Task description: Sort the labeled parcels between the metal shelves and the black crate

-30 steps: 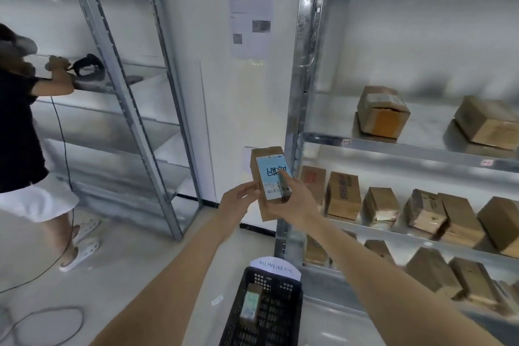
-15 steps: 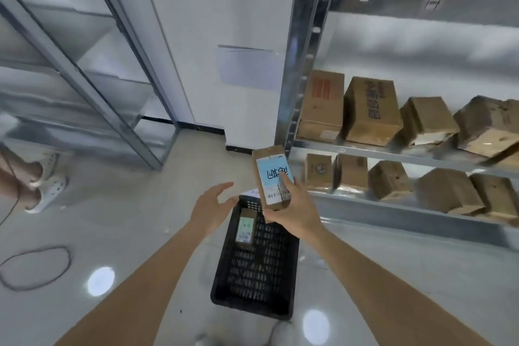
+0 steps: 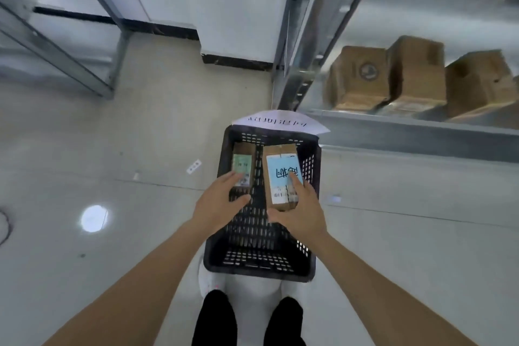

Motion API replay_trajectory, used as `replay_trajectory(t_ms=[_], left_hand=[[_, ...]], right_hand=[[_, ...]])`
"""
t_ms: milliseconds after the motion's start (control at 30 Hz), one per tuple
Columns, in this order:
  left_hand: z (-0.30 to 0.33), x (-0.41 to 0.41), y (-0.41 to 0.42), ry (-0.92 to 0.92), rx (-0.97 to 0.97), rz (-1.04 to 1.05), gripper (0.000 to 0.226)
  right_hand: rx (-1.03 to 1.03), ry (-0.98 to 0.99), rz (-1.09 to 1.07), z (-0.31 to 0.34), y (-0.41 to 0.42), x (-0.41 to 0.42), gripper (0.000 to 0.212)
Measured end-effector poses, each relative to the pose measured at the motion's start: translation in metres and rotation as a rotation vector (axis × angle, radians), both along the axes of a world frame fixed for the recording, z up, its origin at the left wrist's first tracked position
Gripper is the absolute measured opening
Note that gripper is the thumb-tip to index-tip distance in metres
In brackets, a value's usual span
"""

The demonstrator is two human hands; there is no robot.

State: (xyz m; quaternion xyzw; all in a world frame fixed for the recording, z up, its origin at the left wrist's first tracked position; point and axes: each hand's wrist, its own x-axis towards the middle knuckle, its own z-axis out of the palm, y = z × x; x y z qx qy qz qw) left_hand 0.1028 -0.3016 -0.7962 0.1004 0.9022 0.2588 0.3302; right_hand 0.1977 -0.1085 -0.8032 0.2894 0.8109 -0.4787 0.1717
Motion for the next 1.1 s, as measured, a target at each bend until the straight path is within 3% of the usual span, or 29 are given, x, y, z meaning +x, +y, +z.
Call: replay_trajectory(t_ms=[267,500,900,1100], left_hand=[[-0.154,-0.019,0.013,0.002,-0.01,-0.005,0.058],[-0.253,-0.046,0.034,0.01,0.019,0.045,0.058],[-0.316,-0.059,0.052,-0.065,0.167,0.215,0.052],[-0.324,-0.061,0.046,-0.079,0.158,0.228,0.054]], right_hand=[[0.048,-0.037,-0.079,-0.167,-0.01,-0.032,0.108],[0.069,-0.001,-0.081,-0.283,-0.005,-0.066,0.104],[-0.023,0.058,-0.128,-0.384,-0.02,-0.074,0.1],[-0.037,-0.001,-0.007,-0.404,-0.006,-0.073,0.089]])
